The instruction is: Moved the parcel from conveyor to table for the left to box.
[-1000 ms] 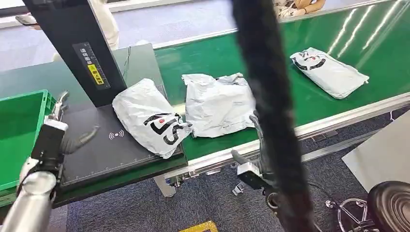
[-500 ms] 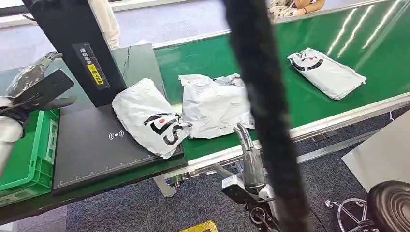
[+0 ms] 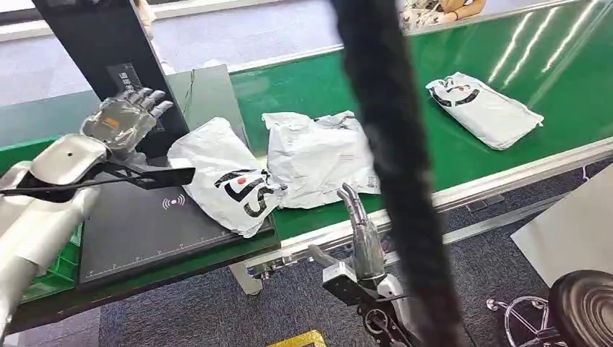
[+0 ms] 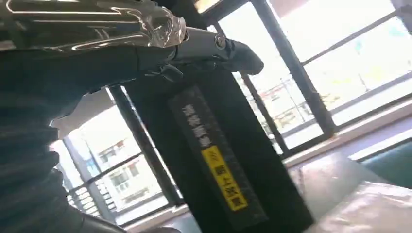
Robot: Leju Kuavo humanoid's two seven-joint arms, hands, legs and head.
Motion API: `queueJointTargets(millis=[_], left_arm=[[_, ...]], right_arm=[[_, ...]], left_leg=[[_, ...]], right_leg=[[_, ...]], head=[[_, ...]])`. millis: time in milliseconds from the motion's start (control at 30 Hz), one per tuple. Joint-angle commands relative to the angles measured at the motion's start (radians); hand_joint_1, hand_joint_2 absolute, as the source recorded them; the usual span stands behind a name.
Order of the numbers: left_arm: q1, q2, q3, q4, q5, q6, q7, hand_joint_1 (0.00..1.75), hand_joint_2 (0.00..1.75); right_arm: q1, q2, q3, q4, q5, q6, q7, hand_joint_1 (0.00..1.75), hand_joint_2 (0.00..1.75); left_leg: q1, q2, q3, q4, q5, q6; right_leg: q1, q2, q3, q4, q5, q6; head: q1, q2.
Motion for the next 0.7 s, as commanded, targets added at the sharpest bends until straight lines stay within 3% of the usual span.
queueJointTargets(millis=[33,267,400,700], left_arm=[[0.155,-0.091,-0.014,0.087,0.102,0.028,-0.11,0.0,1.75],[0.17,-0.083,0.012,0.098,0.131,0.016,-0.092,0.0,1.75],[0.171,-0.06,0.042,0.098,0.155,0.013,-0.094,0.0,1.75],[0.203,-0.086,0.086,0.104,0.191,0.029,-0.095,0.0,1.75]], right_arm=[[-0.026,0.022,-0.033,0.045,0.001,0.014,0.002,0.0,1.75],[-0.062,0.021,-0.031,0.08,-0.006,0.038,-0.008,0.0,1.75],[-0.1,0.026,-0.031,0.126,-0.012,0.045,-0.011,0.0,1.75],[-0.125,0.031,-0.035,0.146,-0.024,0.053,-0.014,0.0,1.75]], left_leg=[[-0.001,-0.001,0.004,-0.003,0.001,0.0],[0.0,-0.002,0.002,-0.002,0.0,0.0],[0.0,0.004,0.003,-0.002,0.0,0.0],[0.0,0.001,0.002,-0.001,0.0,0.0]], right_leg=[[-0.001,-0.001,0.004,-0.002,0.0,0.0],[0.0,-0.001,0.003,-0.002,0.0,0.0],[0.0,0.003,0.002,-0.002,0.001,0.0],[0.0,0.0,0.002,-0.002,0.001,0.0]], head=[[0.0,0.0],[0.0,0.0],[0.0,0.0],[0.0,0.0]])
